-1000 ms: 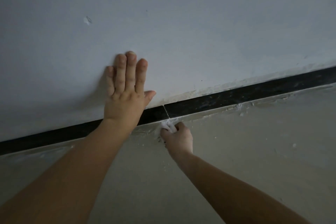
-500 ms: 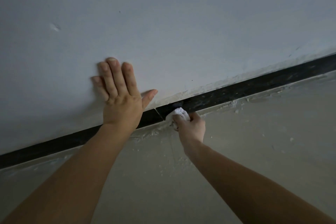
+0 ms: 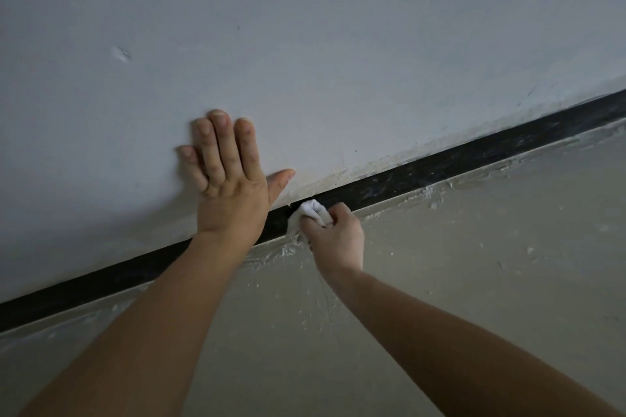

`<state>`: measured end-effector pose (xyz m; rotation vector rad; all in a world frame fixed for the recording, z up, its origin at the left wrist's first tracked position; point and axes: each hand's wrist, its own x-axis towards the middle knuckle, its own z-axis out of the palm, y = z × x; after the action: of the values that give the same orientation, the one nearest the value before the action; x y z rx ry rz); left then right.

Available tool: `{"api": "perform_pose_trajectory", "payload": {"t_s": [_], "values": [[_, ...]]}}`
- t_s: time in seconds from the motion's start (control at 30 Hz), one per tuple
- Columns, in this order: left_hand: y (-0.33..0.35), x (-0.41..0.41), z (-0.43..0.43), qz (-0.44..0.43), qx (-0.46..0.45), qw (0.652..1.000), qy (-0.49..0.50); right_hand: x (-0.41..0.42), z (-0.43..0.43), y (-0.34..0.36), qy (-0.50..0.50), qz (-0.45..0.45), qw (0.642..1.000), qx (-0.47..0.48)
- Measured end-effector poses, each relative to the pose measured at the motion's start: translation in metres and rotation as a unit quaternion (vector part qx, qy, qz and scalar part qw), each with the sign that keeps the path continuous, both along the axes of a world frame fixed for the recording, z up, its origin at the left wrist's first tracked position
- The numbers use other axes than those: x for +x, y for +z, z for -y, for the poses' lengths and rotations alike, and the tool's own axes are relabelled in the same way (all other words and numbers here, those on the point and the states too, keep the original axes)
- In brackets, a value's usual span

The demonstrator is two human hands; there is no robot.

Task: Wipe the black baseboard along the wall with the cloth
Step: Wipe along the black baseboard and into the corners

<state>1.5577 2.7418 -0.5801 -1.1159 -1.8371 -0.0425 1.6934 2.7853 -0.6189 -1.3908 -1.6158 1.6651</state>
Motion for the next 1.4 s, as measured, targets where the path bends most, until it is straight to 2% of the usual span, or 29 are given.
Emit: {"api": "perform_pose_trajectory", "payload": {"t_s": [0.17, 0.43, 0.57, 0.67, 0.87, 1.07, 1.23, 1.3, 1.4], "values": [[-0.001, -0.001, -0.001, -0.004, 0.006, 1.0, -0.007, 0.009, -0.02, 0.0, -0.049, 0.022, 0.998, 0.025], [-0.001, -0.003, 0.0, -0.009, 0.009, 1.0, -0.012, 0.037, -0.058, -0.003, -0.184, 0.049, 0.982, 0.011], [-0.002, -0.004, -0.001, -0.014, 0.013, 1.0, -0.014, 0.035, -0.03, 0.003, -0.039, 0.046, 0.998, 0.03], [-0.001, -0.003, -0.001, -0.01, 0.015, 1.0, -0.016, 0.019, -0.001, -0.003, 0.067, 0.04, 0.996, 0.039], [-0.001, 0.0, -0.001, -0.007, 0.013, 1.0, -0.015, -0.006, 0.024, -0.015, 0.143, 0.097, 0.983, 0.061], [-0.001, 0.0, -0.001, -0.007, 0.011, 1.0, -0.012, -0.005, -0.001, -0.018, 0.007, 0.091, 0.996, 0.001], [-0.001, 0.0, -0.001, -0.008, 0.01, 1.0, -0.01, 0.016, -0.036, -0.02, -0.187, 0.05, 0.979, -0.061], [-0.001, 0.001, -0.001, -0.008, 0.007, 1.0, -0.01, 0.026, -0.041, -0.016, -0.183, 0.047, 0.98, -0.063], [-0.001, -0.001, -0.001, -0.006, 0.006, 1.0, -0.01, 0.032, -0.03, -0.008, -0.12, 0.037, 0.991, -0.039]]}}
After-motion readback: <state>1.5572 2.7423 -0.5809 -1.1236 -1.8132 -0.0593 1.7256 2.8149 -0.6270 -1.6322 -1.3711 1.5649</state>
